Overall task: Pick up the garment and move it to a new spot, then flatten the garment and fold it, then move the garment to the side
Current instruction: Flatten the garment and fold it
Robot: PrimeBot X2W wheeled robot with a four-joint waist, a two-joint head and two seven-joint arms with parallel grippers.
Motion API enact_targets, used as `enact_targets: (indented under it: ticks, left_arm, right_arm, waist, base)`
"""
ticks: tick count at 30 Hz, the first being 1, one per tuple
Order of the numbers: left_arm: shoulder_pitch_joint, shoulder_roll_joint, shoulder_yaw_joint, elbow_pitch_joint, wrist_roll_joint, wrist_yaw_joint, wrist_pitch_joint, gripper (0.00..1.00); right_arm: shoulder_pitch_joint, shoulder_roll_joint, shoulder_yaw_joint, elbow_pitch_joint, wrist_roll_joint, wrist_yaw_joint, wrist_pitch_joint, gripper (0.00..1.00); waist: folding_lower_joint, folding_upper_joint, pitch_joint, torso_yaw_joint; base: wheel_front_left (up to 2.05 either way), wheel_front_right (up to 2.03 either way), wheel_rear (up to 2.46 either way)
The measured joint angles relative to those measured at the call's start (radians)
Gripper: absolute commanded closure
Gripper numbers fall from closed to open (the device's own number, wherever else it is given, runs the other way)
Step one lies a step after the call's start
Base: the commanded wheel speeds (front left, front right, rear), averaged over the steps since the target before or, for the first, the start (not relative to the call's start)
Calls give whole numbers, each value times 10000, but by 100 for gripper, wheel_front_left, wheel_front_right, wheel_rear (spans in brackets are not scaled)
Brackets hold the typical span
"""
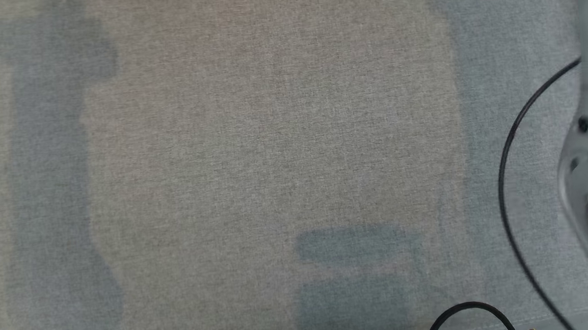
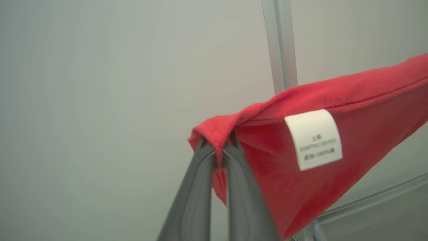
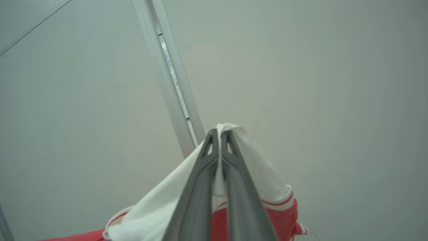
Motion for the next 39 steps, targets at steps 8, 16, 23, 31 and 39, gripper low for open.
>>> enact_targets:
  ticks: [8,16,23,31,39]
  left_arm:
    - [4648,-130,-209,157,-286,-94,-794,100]
    - [8359,-414,198,-1369,-345,127,-825,100]
    - [11197,-416,-27,-2466,8,631,-838,100]
    - [14219,-1093,-104,-3864,-633,1563,-671,100]
    - [15579,-1223,-293,-5455,-880,2036,184,100]
  right_arm:
    - [6525,-426,974,-1283,1632,2,-428,100]
    - [10624,-621,688,-2589,2754,10,-462,100]
    - [12991,-823,748,-3620,3377,10,-433,100]
    - [15539,-1143,696,-4541,3860,10,-71,100]
    - [16618,-1145,98,-5375,4205,8,355,100]
  waist:
    - [-1,0,-327,-366]
    - [-2,0,-1301,-375]
    - [-3,0,-2374,-327]
    - [-3,0,-3368,-299]
    - [-3,0,-3679,-186]
  base:
    - [0,0,0]
    - [0,0,0]
    - [0,0,0]
    - [0,0,0]
    - [0,0,0]
